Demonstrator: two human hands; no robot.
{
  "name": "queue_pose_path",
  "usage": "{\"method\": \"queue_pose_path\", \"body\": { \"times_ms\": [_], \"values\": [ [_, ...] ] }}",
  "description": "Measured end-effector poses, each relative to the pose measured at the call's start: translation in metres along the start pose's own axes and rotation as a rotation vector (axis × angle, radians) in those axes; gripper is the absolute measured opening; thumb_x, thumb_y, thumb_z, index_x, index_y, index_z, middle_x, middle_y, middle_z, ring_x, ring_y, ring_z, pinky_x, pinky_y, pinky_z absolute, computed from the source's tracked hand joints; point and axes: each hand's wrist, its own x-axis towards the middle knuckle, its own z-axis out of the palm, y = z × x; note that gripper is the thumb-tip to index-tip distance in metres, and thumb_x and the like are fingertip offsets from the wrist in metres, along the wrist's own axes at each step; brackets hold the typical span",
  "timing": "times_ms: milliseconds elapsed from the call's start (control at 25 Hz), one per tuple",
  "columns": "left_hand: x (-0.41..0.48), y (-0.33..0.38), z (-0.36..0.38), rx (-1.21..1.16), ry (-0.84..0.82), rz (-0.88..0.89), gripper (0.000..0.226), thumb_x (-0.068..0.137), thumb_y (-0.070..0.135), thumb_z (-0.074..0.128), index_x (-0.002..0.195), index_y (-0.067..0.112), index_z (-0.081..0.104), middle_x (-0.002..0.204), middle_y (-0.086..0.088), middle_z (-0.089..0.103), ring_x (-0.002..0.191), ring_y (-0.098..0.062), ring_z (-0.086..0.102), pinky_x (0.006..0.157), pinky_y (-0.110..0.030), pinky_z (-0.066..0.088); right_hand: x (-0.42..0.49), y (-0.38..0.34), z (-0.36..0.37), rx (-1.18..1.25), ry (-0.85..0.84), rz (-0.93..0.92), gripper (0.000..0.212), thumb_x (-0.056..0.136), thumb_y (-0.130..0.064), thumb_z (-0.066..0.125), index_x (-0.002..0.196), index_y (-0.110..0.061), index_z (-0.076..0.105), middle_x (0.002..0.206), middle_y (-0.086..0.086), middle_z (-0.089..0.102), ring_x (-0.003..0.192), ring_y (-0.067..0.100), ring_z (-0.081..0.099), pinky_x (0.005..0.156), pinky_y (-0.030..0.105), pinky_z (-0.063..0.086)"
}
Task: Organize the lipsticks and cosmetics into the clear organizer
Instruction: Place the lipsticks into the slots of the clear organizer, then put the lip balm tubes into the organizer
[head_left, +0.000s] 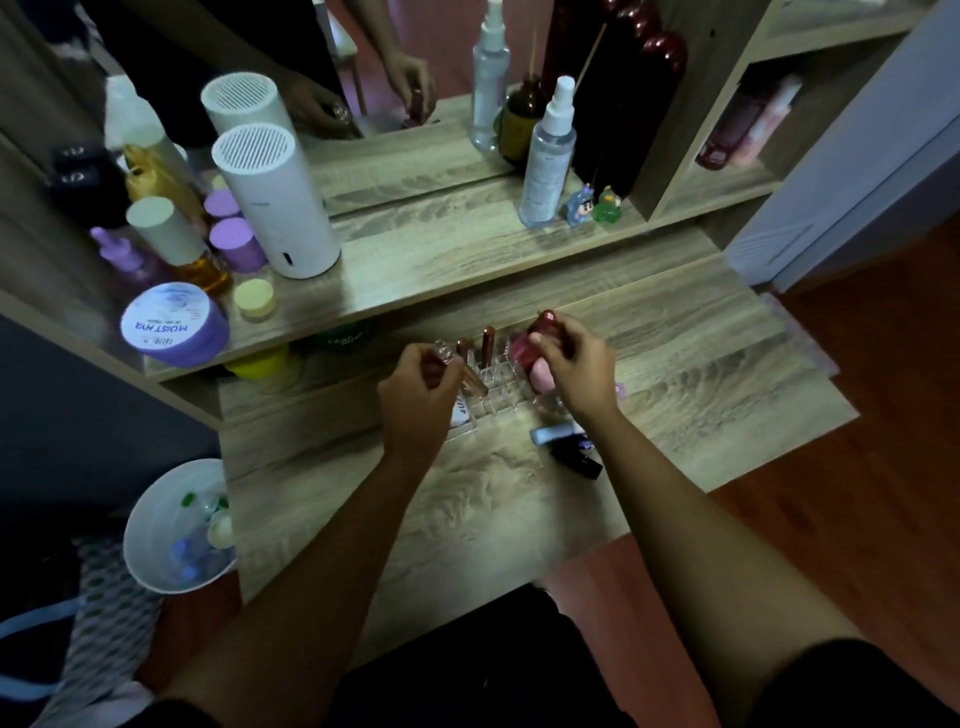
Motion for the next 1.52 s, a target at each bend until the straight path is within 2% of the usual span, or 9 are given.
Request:
{"method": "queue_pose_path", "body": {
  "times_ms": [160,320,520,680,800,920,1120,1320,1520],
  "values": [
    [-0.001,-0.006,0.008,0.037,-0.019,0.064,0.018,0.083,0.013,0.067,0.098,0.006,0.061,0.082,0.002,0.063,0.071,-0.008,0.061,0.058,0.002,0.046,0.008,0.004,0.006,-0.031,-0.069,0.012,0.034,0.086,-0.012,0.067,0.119,-0.009,0.063,0.107,0.01,0.072,0.092,0.01,0.063,0.088,0.023,0.05],
    [0.002,-0.012,0.014,0.106,-0.055,0.084,0.02,0.082,0.011,0.067,0.1,0.004,0.061,0.088,-0.016,0.073,0.075,-0.018,0.066,0.072,-0.031,0.057,0.018,0.004,0.009,-0.093,-0.116,-0.024,0.033,0.086,-0.014,0.067,0.119,-0.01,0.063,0.108,0.009,0.073,0.092,0.009,0.063,0.089,0.024,0.05],
    [0.001,-0.018,0.019,0.188,-0.118,0.12,0.022,0.083,0.009,0.066,0.104,0.003,0.062,0.093,-0.019,0.072,0.083,-0.027,0.068,0.077,-0.035,0.056,0.028,0.006,0.013,-0.248,-0.255,-0.068,0.03,0.086,-0.007,0.065,0.116,-0.009,0.066,0.103,0.01,0.073,0.08,0.001,0.057,0.065,-0.01,0.037],
    [0.001,-0.016,0.023,0.189,-0.128,0.142,0.025,0.083,0.01,0.066,0.106,0.003,0.062,0.094,-0.017,0.072,0.083,-0.023,0.068,0.078,-0.029,0.053,0.027,0.013,0.016,-0.322,-0.346,-0.02,0.028,0.088,-0.001,0.06,0.115,-0.006,0.064,0.104,0.01,0.073,0.083,0.004,0.059,0.074,0.006,0.048],
    [0.002,-0.016,0.025,0.195,-0.126,0.133,0.026,0.081,0.012,0.069,0.104,0.004,0.063,0.094,-0.016,0.073,0.082,-0.024,0.069,0.086,-0.042,0.055,0.029,0.014,0.018,-0.344,-0.34,-0.031,0.032,0.087,0.005,0.059,0.118,-0.004,0.062,0.102,0.012,0.072,0.071,-0.004,0.056,0.057,-0.008,0.04],
    [0.001,-0.018,0.024,0.179,-0.129,0.139,0.023,0.08,0.013,0.07,0.1,0.005,0.063,0.091,-0.015,0.073,0.08,-0.023,0.069,0.084,-0.046,0.056,0.032,0.014,0.018,-0.351,-0.341,-0.033,0.028,0.085,0.005,0.061,0.111,-0.003,0.062,0.099,0.014,0.071,0.065,-0.014,0.051,0.057,-0.01,0.038],
    [-0.005,-0.019,0.024,0.154,-0.115,0.143,0.026,0.078,0.011,0.073,0.101,0.004,0.061,0.09,-0.015,0.071,0.078,-0.018,0.067,0.074,-0.033,0.057,0.023,0.008,0.007,-0.344,-0.371,-0.018,0.043,0.082,-0.004,0.069,0.123,-0.009,0.058,0.108,0.009,0.07,0.095,0.015,0.065,0.087,0.019,0.047],
    [-0.032,-0.017,0.027,0.091,0.027,0.192,0.02,0.077,0.001,0.07,0.09,0.007,0.056,0.08,-0.01,0.06,0.068,-0.017,0.057,0.059,-0.025,0.05,0.018,0.011,-0.023,-0.342,-0.299,-0.077,0.037,0.081,-0.005,0.069,0.118,-0.009,0.063,0.103,0.009,0.072,0.086,0.014,0.063,0.085,0.021,0.051],
    [-0.057,-0.015,0.056,0.141,-0.287,0.197,0.013,0.084,0.006,0.064,0.096,0.006,0.061,0.087,-0.013,0.065,0.074,-0.02,0.06,0.067,-0.03,0.052,0.008,0.041,-0.066,-0.485,-0.219,-0.066,0.023,0.083,-0.006,0.064,0.105,-0.009,0.07,0.101,0.016,0.07,0.09,0.03,0.065,0.082,0.033,0.05]
  ]
}}
